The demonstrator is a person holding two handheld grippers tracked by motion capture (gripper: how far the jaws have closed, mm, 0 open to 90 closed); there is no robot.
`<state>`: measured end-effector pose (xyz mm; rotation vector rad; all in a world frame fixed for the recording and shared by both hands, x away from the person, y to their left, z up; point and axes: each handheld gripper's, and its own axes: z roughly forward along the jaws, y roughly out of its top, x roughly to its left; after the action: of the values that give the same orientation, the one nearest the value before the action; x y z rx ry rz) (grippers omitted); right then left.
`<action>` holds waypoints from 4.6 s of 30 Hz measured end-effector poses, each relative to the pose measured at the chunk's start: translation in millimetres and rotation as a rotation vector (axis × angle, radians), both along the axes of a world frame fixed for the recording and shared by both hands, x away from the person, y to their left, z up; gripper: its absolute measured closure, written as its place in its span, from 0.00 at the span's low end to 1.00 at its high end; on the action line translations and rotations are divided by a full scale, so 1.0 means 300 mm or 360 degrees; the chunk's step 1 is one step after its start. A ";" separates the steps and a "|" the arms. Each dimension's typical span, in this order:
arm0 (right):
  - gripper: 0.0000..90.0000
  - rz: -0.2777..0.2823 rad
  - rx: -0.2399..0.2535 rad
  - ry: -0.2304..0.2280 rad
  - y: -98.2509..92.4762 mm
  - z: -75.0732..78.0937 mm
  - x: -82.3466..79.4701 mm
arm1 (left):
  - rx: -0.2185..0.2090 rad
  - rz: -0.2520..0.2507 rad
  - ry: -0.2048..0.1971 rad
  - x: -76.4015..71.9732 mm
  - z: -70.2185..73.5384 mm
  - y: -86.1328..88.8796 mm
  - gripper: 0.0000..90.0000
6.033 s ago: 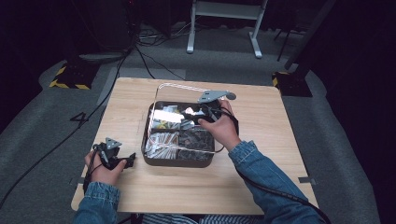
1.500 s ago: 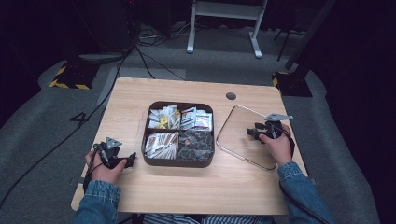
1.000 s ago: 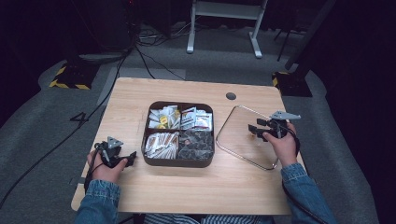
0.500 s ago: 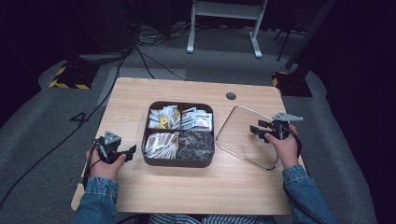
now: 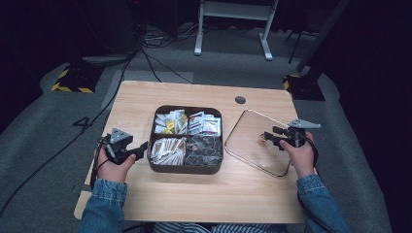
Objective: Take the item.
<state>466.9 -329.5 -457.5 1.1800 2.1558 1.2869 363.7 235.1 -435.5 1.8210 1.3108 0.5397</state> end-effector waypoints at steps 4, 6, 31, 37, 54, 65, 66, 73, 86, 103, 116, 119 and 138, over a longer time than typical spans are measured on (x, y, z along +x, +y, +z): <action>0.50 0.0009 -0.0005 -0.0002 0.006 0.001 -0.002 | 0.0013 -0.0067 -0.0041 0.001 0.013 -0.038 0.51; 0.50 0.0018 -0.0005 -0.0004 0.011 0.001 -0.002 | -0.0037 -0.0112 -0.0048 0.005 0.010 -0.048 0.55; 0.51 0.0114 -0.0082 -0.0002 0.046 -0.002 -0.058 | 0.0281 -0.0296 0.0174 0.061 -0.080 -0.161 0.76; 0.52 0.0167 -0.0087 0.0000 0.080 -0.006 -0.047 | 0.0322 -0.0287 0.0171 0.053 -0.092 -0.164 0.83; 0.53 0.0192 -0.0076 -0.0003 0.095 -0.002 -0.041 | 0.0206 -0.0282 0.0115 0.051 -0.075 -0.122 0.97; 0.52 0.0209 -0.0055 0.0024 0.108 -0.011 -0.032 | -0.0182 -0.0362 -0.0004 0.013 -0.021 -0.076 0.98; 0.52 0.0208 -0.0054 0.0025 0.108 -0.010 -0.032 | -0.0191 -0.0371 -0.0013 0.011 -0.019 -0.074 0.98; 0.52 0.0196 -0.0042 0.0029 0.103 -0.009 -0.030 | -0.0248 -0.0403 -0.0054 -0.004 0.000 -0.072 0.98; 0.52 0.0184 -0.0037 0.0019 0.092 -0.004 -0.029 | -0.0266 -0.0504 -0.0119 -0.035 0.043 -0.103 0.98; 0.52 0.0160 -0.0029 0.0016 0.072 0.002 -0.027 | -0.0198 -0.0773 -0.0100 -0.098 0.060 -0.252 0.98; 0.52 0.0159 -0.0031 0.0013 0.071 0.000 -0.025 | -0.0090 -0.0996 -0.0017 -0.126 0.030 -0.366 0.98; 0.52 0.0157 -0.0028 0.0011 0.070 0.002 -0.026 | -0.0070 -0.1057 0.0001 -0.131 0.019 -0.387 0.98; 0.52 0.0153 -0.0030 0.0016 0.071 0.001 -0.026 | -0.0024 -0.1302 0.0120 -0.159 -0.031 -0.482 0.98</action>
<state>459.1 -308.4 -457.1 1.0900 2.2514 1.2996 316.1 90.4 -444.9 2.1657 0.5100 0.0115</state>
